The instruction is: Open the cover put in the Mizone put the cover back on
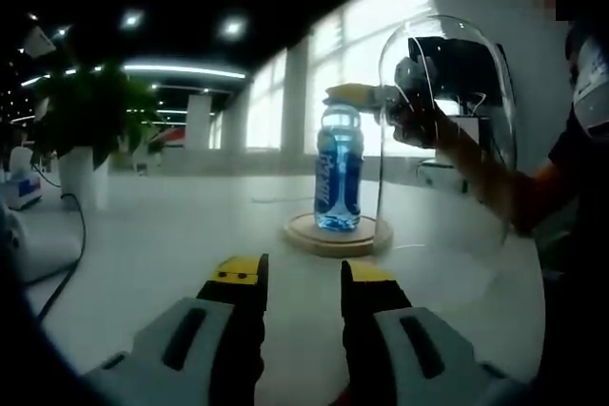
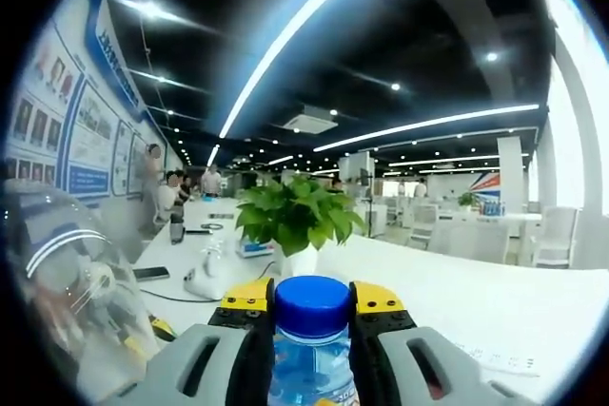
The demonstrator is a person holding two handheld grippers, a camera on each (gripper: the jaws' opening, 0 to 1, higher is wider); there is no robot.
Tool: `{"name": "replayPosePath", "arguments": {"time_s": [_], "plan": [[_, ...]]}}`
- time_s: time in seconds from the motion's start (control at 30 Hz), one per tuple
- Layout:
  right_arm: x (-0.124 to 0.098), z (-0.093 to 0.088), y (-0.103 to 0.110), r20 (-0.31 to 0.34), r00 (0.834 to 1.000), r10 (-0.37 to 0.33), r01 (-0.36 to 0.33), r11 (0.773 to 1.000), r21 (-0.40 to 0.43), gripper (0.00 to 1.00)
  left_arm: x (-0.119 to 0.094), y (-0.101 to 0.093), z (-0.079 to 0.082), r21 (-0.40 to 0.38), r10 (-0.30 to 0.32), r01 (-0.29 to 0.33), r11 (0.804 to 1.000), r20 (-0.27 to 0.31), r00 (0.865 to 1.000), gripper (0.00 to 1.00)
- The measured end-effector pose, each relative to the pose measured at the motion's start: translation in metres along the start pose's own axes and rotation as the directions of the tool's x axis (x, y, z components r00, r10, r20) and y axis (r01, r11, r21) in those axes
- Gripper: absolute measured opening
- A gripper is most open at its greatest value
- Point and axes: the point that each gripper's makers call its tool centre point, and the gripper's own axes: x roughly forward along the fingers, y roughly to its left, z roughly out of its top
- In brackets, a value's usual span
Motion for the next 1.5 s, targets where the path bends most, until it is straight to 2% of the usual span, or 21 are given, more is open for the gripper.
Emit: {"name": "replayPosePath", "arguments": {"time_s": [0.37, 0.6, 0.9, 1.13, 1.33, 1.5], "plan": [[-0.001, -0.001, 0.000, 0.004, 1.000, 0.016, -0.016, 1.000, 0.000, 0.24, 0.000, 0.001, 0.001, -0.002, 0.002, -0.002, 1.000, 0.003, 1.000, 0.23], [-0.002, -0.002, 0.002, -0.006, 1.000, 0.010, -0.011, 0.999, -0.032, 0.25, -0.001, 0.001, 0.001, -0.002, 0.000, 0.000, 1.000, 0.005, 1.000, 0.23], [-0.011, 0.011, -0.003, 0.045, 0.999, 0.002, -0.003, 1.000, 0.009, 0.25, -0.001, 0.000, 0.001, -0.005, -0.002, 0.002, 1.000, 0.006, 1.000, 0.23], [-0.015, 0.014, -0.004, 0.050, 0.999, -0.003, 0.002, 1.000, 0.016, 0.25, -0.001, 0.001, 0.002, -0.011, 0.001, -0.001, 1.000, 0.008, 1.000, 0.23], [-0.023, 0.017, -0.003, 0.051, 0.998, -0.033, 0.034, 0.999, -0.013, 0.24, -0.001, 0.001, 0.003, -0.010, 0.002, -0.002, 1.000, 0.016, 1.000, 0.25], [-0.037, 0.028, -0.009, 0.078, 0.994, -0.074, 0.076, 0.997, -0.018, 0.24, -0.001, 0.002, 0.003, -0.012, 0.002, -0.002, 1.000, 0.014, 1.000, 0.26]]}}
